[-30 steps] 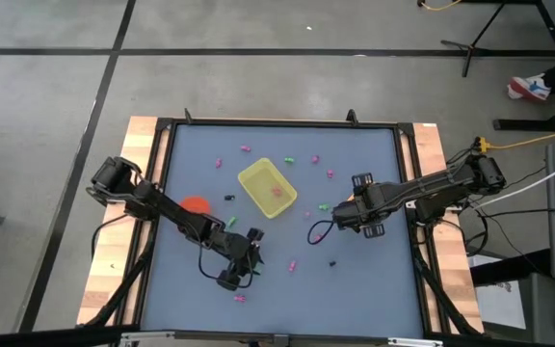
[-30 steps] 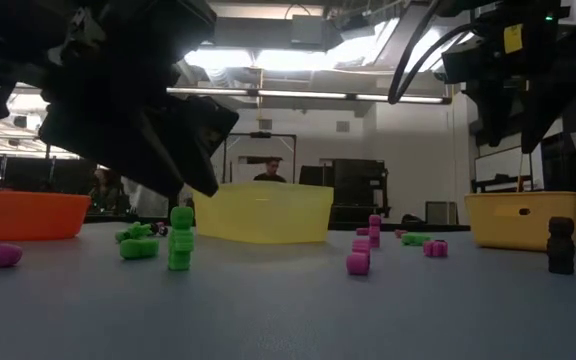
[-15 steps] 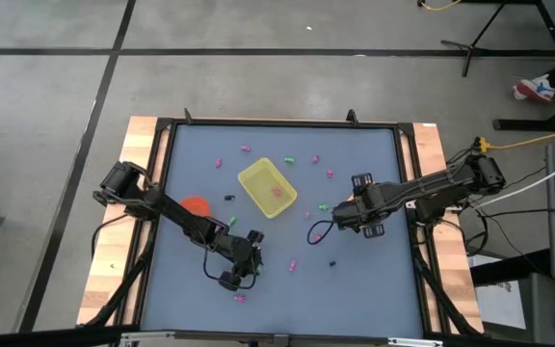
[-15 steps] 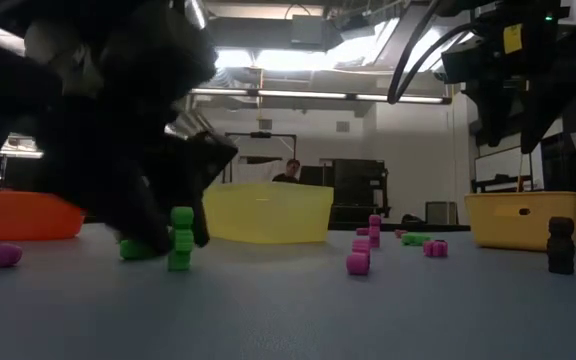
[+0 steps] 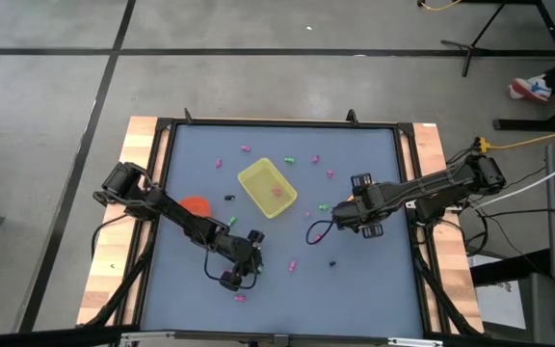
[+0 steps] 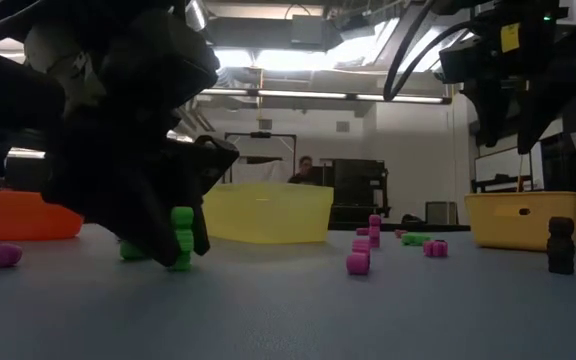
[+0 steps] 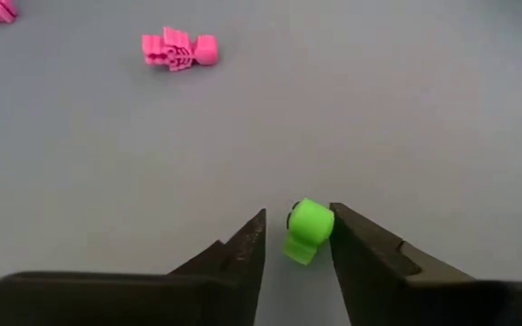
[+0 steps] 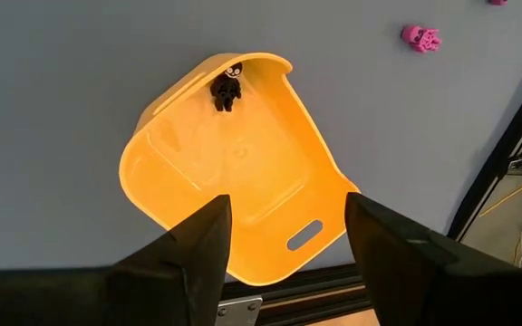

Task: Sort Halloween decoration
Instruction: Put the green skeleton toy into the orange bin

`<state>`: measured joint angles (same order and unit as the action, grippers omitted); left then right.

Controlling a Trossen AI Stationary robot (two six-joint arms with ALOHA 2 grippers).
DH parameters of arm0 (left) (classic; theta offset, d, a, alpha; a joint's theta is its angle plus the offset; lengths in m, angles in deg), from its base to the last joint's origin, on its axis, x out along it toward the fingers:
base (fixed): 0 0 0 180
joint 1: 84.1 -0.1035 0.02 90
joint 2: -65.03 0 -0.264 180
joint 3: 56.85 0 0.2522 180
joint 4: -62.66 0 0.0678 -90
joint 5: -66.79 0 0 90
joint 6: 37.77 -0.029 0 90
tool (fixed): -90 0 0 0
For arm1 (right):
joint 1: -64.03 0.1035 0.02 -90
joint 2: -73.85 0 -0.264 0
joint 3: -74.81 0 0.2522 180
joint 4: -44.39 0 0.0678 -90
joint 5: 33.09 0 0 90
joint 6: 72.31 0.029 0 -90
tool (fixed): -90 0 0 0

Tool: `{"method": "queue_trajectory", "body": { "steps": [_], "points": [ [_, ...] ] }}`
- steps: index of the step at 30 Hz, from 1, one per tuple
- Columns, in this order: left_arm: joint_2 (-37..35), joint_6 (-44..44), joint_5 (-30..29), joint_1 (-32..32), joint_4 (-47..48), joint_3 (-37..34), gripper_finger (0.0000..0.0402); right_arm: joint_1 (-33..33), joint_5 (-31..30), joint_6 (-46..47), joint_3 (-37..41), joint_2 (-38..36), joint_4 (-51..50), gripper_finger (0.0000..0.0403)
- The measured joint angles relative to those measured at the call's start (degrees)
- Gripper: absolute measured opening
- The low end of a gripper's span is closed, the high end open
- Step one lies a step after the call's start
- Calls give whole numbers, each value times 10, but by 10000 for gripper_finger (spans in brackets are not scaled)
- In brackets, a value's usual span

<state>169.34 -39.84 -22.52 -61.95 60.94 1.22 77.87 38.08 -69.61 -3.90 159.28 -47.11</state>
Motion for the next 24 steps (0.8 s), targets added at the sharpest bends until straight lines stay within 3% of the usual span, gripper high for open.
{"method": "queue_trajectory", "body": {
  "steps": [11, 18, 24],
  "points": [
    [0, 0, 0, 0, 0, 0, 15, 0, 0, 0, 0, 0, 42, 216],
    [-13, 0, 0, 0, 8, 5, 20, 0, 0, -7, 0, 0, 103, 216],
    [-84, 3, -35, -5, 70, 8, 18, 0, 0, -36, 0, 0, 192, 216]
  ]
}}
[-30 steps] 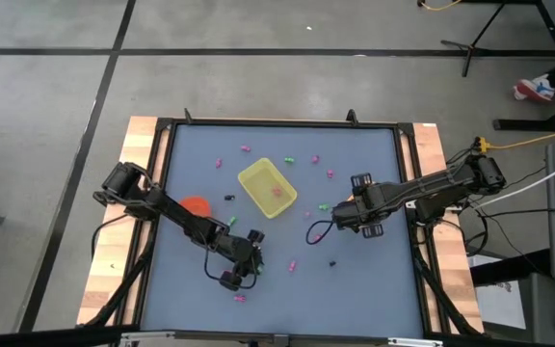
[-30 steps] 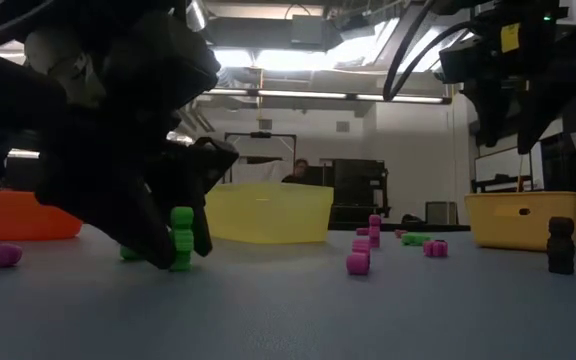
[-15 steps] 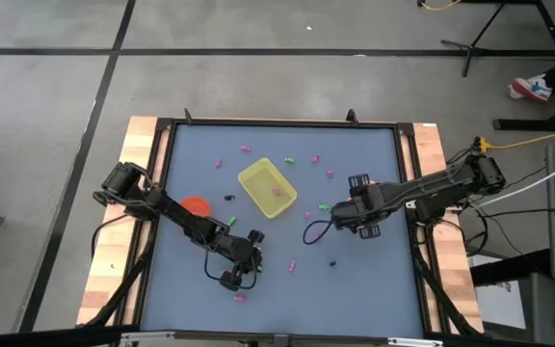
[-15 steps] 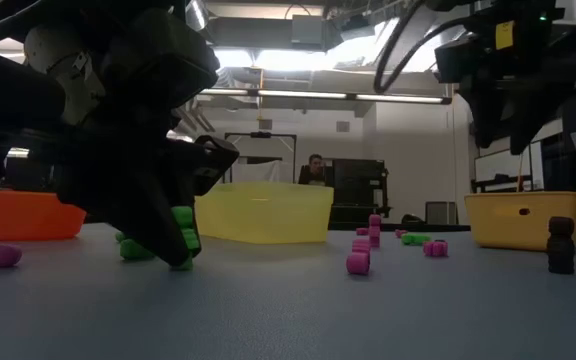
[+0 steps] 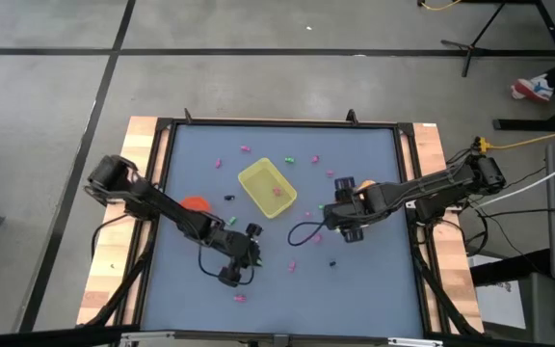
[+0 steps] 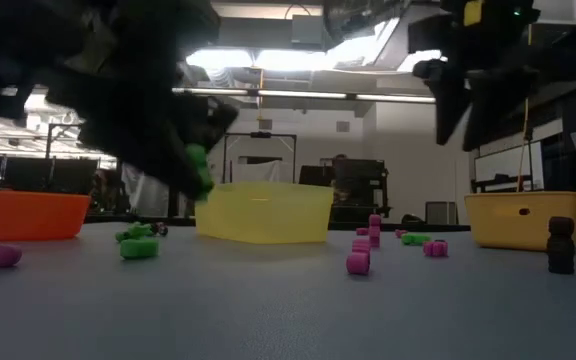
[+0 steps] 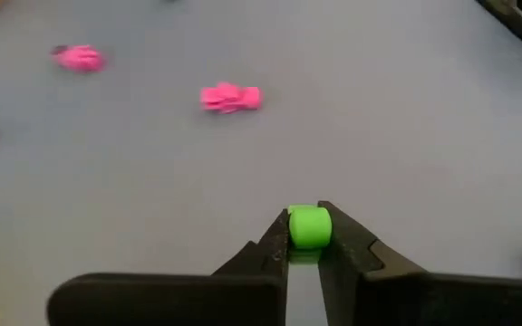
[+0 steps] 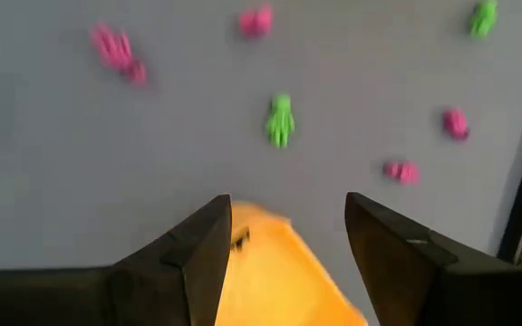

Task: Sort Halloween decoration
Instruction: Put the green skeleton toy into the orange bin

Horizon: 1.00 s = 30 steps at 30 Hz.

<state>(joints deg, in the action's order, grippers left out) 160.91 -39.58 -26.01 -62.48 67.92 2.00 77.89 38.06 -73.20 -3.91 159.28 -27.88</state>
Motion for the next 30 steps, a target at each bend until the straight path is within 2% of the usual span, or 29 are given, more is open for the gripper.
{"method": "queue_trajectory", "body": {
  "steps": [4, 7, 11, 15, 23, 27, 30],
  "points": [
    [-75, 3, -36, -6, 78, 0, 18, 0, 10, 0, 0, 0, 57, 216],
    [-133, 22, -83, -10, 158, 0, 20, 0, 42, 5, 0, 0, 88, 216],
    [-202, 69, -147, -13, 282, 1, 22, 0, 88, 5, 0, 0, 116, 216],
    [-249, 142, -183, -13, 408, 1, 21, 0, 124, 6, 0, 0, 145, 216],
    [-266, 297, -187, -13, 624, -1, 25, 0, 145, 6, 0, 0, 187, 216],
    [-265, 357, -187, -13, 672, -21, 25, 0, 150, 6, 0, 0, 186, 216],
    [-265, 384, -186, -13, 672, -39, 26, 0, 155, 6, 0, 0, 186, 216]
  ]
}}
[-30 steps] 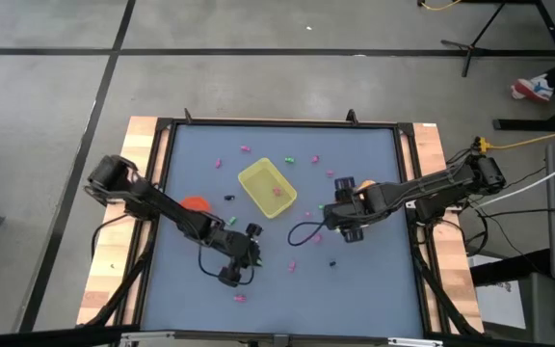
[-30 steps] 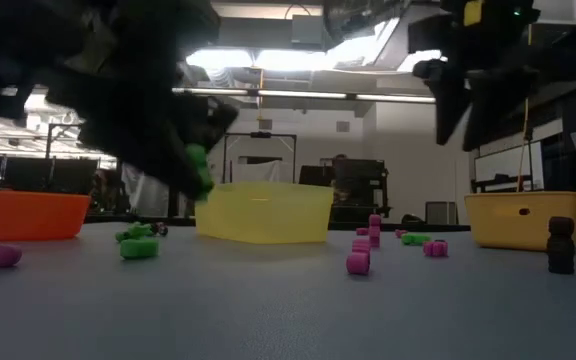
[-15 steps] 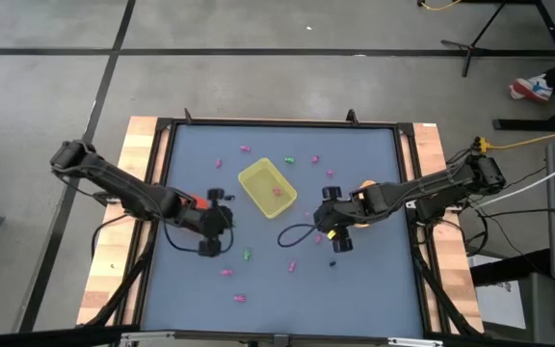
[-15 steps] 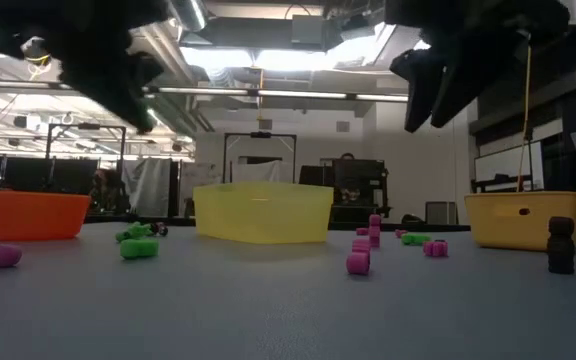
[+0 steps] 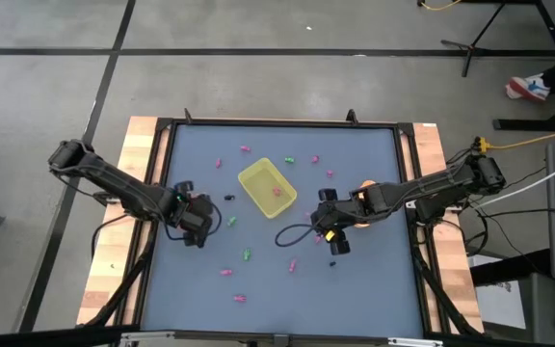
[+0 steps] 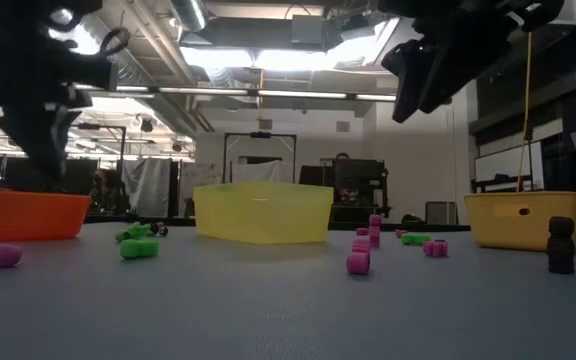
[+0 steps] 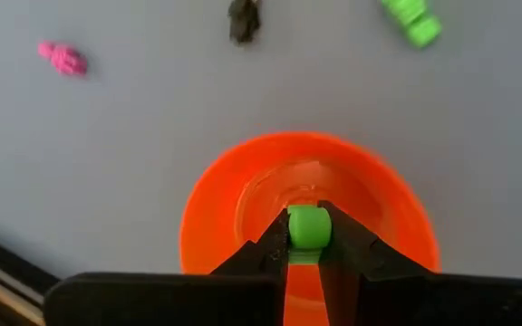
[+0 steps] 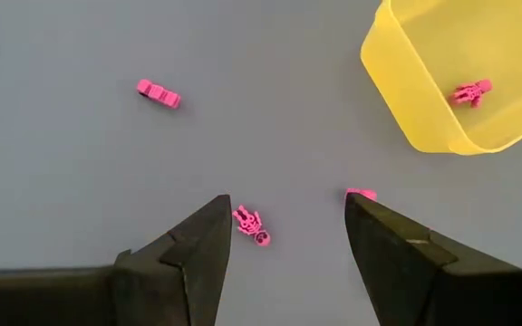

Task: Sort Halloween decoration
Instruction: Put the green skeleton toy into the orange bin, then put the pink skeleton toy into the yellow bin

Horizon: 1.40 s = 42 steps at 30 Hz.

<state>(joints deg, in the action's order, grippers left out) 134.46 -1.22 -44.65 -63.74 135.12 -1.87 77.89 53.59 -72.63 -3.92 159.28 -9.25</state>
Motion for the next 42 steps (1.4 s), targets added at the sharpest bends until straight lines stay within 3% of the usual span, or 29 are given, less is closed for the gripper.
{"method": "queue_trajectory", "body": {
  "steps": [12, 17, 23, 33, 42],
  "points": [
    [0, 19, 0, 0, 0, -20, 30, 0, 0, -2, 0, 0, 0, 216],
    [0, 66, -5, 0, 0, -20, 72, 0, 0, -4, 0, 0, 0, 216],
    [0, 69, -5, 0, -5, -20, 123, 0, 42, -35, 0, 10, -2, 216],
    [0, 69, -4, 0, -32, -20, 130, 0, 74, -124, 35, 95, 30, 216],
    [0, 69, -4, 0, -44, -20, 130, 0, 32, -152, 38, 170, 44, 216]
  ]
}}
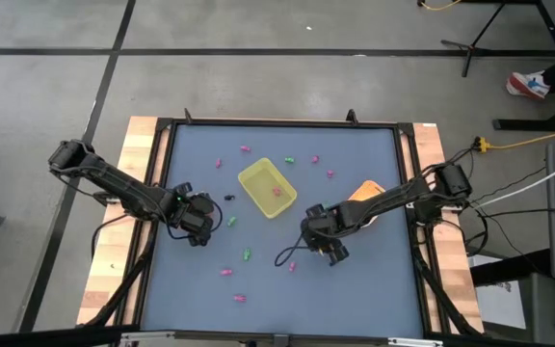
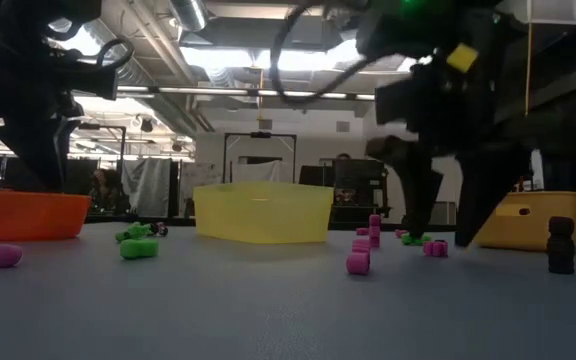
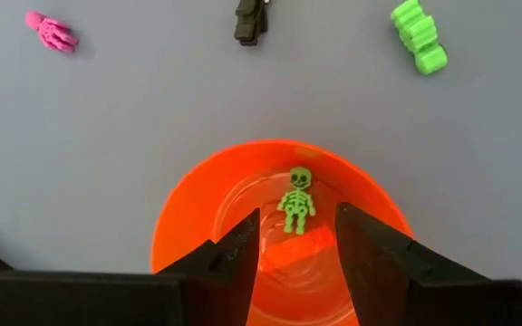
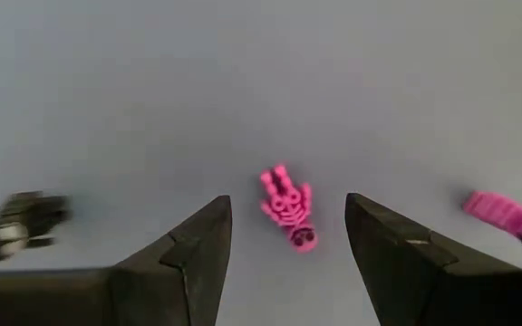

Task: Sort Halloween decoration
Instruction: Put the pink skeleton toy into the yellow bin

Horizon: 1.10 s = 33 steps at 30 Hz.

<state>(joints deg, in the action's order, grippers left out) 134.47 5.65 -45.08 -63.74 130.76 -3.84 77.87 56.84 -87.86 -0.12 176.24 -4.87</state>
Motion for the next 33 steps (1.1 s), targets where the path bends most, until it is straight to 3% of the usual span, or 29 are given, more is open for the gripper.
{"method": "queue_trajectory", "body": {
  "steps": [6, 21, 28, 33],
  "points": [
    [0, 0, 1, 0, -6, 0, 130, 0, -6, 0, -2, 21, -3, 197],
    [0, 0, 1, 0, -14, 0, 130, 1, 5, 0, -29, 28, -37, 26],
    [0, 0, 0, 0, -22, 0, 130, 0, -37, -15, -105, 28, -68, 38],
    [0, 0, 0, 0, -49, 0, 130, 0, -123, -74, -162, 27, -62, 55]
  ]
}}
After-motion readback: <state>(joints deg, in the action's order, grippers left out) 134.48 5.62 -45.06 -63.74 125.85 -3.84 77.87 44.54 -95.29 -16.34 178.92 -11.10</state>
